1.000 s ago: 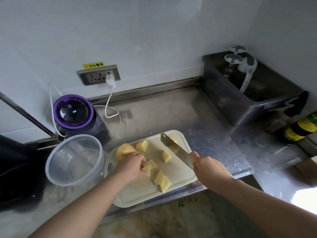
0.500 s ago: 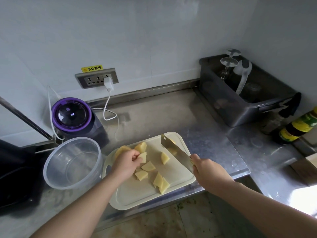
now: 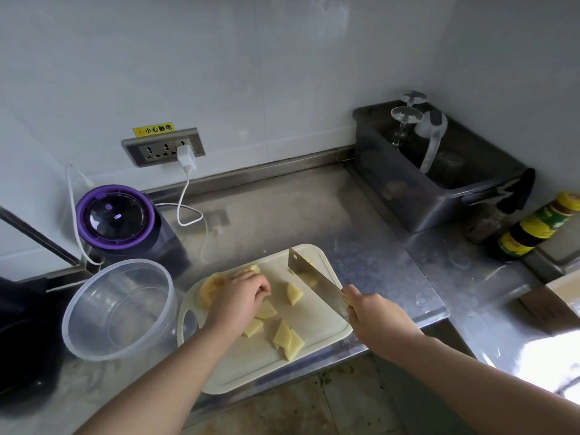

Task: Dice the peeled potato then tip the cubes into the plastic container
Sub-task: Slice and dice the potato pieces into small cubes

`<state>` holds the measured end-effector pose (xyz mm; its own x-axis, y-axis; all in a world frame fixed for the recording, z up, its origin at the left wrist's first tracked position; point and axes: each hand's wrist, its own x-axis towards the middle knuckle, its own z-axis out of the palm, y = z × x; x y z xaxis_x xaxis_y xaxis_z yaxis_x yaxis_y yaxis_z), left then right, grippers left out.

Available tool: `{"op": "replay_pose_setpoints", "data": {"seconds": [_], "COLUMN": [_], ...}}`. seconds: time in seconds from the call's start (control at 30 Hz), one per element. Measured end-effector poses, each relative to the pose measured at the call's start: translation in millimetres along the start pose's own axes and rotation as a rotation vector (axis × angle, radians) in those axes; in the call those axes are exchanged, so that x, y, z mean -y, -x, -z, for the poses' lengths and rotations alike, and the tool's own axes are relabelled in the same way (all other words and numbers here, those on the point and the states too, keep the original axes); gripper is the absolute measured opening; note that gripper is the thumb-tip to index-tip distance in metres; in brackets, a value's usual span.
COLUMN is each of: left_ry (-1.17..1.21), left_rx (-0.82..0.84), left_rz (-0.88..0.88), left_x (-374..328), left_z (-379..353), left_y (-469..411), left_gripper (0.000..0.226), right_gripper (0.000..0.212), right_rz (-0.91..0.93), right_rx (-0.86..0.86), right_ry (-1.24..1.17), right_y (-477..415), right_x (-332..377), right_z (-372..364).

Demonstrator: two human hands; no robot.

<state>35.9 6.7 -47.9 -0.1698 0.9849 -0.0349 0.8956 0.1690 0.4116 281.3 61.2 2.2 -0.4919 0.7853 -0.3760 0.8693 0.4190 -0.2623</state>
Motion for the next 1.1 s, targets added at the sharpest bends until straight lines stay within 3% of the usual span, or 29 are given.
{"op": "replay_pose_setpoints", "data": {"seconds": [0.13, 0.33, 0.5, 0.63, 0.8, 1.1], "left_ry": [-0.059, -0.112, -0.058, -0.049, -0.061, -0.185], "left_rx": [0.128, 0.103, 0.092, 0.203, 0.211, 0.403], "left_rz": [-0.09, -0.207, -0.114, -0.034, 0.053, -0.035], "left_x": [5.8, 13.1, 9.5, 13.7, 5.9, -8.3], "left_z": [-1.9, -3.9, -11.2, -11.0, -7.7, -8.2], "left_y": [8.5, 17.2, 18.1, 18.3, 12.3, -8.9], "left_gripper": [0.014, 0.011, 0.007, 0.026, 0.043, 0.037], "right_gripper": [0.035, 0.033, 0.036, 0.035, 0.035, 0.035], "right_rz": [-0.008, -0.003, 0.001, 0.004, 0.004, -0.015], "right_rx": [0.011, -0.003, 0.029, 0.021, 0.022, 0.049], "right_ry": [0.004, 0.008, 0.02, 0.019, 0.01, 0.0], "right_y": [-0.8, -2.9, -2.1, -1.8, -2.4, -6.3], "right_x": [0.6, 0.9, 1.6, -1.7, -2.5, -3.2], "right_z": [-0.4, -1.0, -0.1, -0.4, -0.6, 0.2]}}
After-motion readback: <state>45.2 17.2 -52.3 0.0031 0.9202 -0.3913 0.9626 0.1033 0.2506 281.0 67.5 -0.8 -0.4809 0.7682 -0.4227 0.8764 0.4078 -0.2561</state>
